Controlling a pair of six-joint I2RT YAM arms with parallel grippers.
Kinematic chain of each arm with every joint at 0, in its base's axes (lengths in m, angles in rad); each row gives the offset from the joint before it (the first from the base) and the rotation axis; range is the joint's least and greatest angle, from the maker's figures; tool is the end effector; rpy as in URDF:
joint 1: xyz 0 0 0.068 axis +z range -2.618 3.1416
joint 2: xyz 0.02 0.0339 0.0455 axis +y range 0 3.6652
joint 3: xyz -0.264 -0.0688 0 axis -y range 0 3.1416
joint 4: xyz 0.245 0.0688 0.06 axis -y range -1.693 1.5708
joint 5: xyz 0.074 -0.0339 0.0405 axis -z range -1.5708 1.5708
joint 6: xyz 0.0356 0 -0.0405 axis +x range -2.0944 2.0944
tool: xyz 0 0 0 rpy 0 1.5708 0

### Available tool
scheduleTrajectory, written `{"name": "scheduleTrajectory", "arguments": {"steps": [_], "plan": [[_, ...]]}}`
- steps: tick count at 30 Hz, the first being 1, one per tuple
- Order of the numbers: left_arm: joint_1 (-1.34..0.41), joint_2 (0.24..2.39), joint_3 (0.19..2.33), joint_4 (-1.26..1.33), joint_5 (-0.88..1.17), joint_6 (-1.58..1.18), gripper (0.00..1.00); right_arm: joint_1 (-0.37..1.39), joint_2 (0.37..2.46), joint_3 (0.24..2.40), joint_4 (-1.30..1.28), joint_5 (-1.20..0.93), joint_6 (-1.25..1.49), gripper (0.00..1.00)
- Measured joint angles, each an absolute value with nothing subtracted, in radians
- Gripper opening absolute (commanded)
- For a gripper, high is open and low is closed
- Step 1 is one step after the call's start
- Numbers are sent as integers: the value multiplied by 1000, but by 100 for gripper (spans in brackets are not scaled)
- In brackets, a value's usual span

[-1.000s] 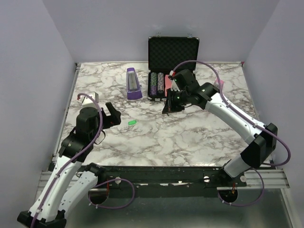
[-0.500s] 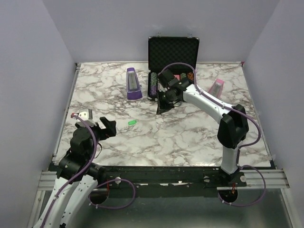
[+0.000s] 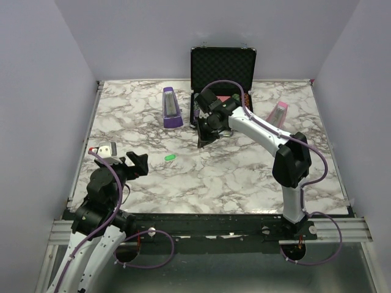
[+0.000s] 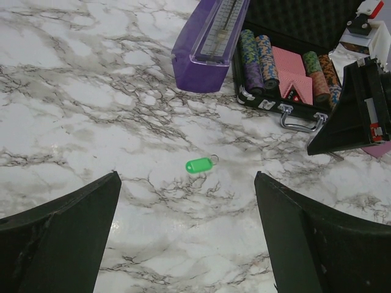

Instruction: Remove the keys from the keyring

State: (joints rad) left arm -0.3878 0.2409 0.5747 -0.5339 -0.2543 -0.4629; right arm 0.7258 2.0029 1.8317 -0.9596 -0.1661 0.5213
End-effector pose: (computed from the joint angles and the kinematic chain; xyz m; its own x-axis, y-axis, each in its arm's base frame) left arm 0.0791 -0.0226 0.2919 -0.2262 -0.3745 -0.8992 0.0411 0.9187 -0.3929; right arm 0.3167 0.2889 0.2719 -0.9391 -0.1767 -0.2949 -0.2763 0.8982 0.3418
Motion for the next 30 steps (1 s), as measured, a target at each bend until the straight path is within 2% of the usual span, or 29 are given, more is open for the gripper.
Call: {"name": "scheduleTrajectory", "arguments": {"steps": [11, 16, 18, 20, 23, 30], "plan": [[-388, 241, 574, -518, -255, -455, 99, 727, 2003, 1850, -982, -177, 515, 24], [-388, 241, 574, -517, -254, -453, 99, 727, 1998, 1963, -1022, -177, 515, 46], [-388, 239, 574, -517, -254, -452, 99, 727, 1979, 1996, -1028, -177, 514, 62], [-388, 237, 574, -517, -254, -451, 99, 727, 1939, 2008, -1034, -178, 514, 73], [-388, 236, 574, -516, -253, -447, 99, 727, 1858, 2006, -1039, -176, 505, 100], [-388, 237, 572, -505, -236, -432, 99, 727, 1604, 1870, -983, -160, 488, 100]]}}
